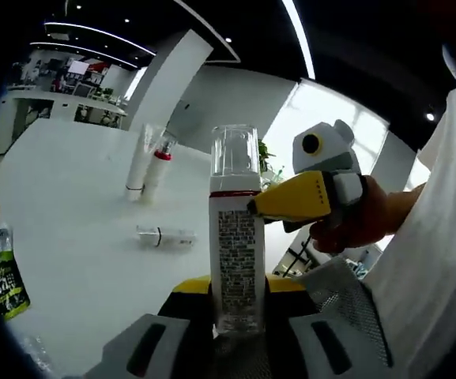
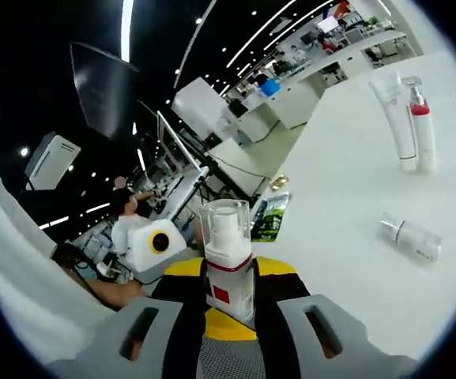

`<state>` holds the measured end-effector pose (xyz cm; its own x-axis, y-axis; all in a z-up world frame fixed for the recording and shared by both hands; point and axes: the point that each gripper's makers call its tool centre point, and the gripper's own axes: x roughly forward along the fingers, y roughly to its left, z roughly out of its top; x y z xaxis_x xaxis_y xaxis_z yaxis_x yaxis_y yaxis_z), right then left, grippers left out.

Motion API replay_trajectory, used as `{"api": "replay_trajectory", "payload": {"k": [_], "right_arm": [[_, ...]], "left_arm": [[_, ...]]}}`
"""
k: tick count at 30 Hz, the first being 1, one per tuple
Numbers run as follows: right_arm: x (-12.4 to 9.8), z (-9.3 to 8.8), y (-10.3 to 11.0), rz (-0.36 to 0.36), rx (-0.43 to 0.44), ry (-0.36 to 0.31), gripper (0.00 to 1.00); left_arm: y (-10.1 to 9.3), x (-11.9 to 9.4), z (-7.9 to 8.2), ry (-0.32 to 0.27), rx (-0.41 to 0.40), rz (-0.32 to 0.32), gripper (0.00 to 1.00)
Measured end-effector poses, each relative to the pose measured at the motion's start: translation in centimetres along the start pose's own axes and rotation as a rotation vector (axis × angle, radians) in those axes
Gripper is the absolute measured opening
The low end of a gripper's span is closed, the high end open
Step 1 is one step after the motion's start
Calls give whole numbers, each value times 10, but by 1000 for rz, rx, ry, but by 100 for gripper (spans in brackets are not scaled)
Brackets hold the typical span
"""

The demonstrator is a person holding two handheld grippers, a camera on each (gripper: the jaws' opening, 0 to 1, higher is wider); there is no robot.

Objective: Arrange the skincare products in the storage area until every visible bottle or jar stands upright without overlapping.

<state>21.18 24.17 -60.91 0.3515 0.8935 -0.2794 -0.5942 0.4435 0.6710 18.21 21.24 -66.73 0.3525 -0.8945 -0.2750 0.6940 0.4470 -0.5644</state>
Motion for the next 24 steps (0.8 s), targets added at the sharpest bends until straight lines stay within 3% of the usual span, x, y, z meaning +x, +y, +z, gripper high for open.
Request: {"api": "replay_trajectory", "payload": {"k": [10, 16, 24], "right_arm": [[-2, -4, 4, 10, -38, 41, 21], [-3, -8, 10, 2, -120, 53, 20], [-5, -6, 11, -4, -166, 54, 19]], "left_arm": [[-11, 3, -4, 13, -46, -67, 22], [-13, 7, -7, 30, -12, -62, 23], [-12, 7, -7, 34, 6, -41, 24]]}}
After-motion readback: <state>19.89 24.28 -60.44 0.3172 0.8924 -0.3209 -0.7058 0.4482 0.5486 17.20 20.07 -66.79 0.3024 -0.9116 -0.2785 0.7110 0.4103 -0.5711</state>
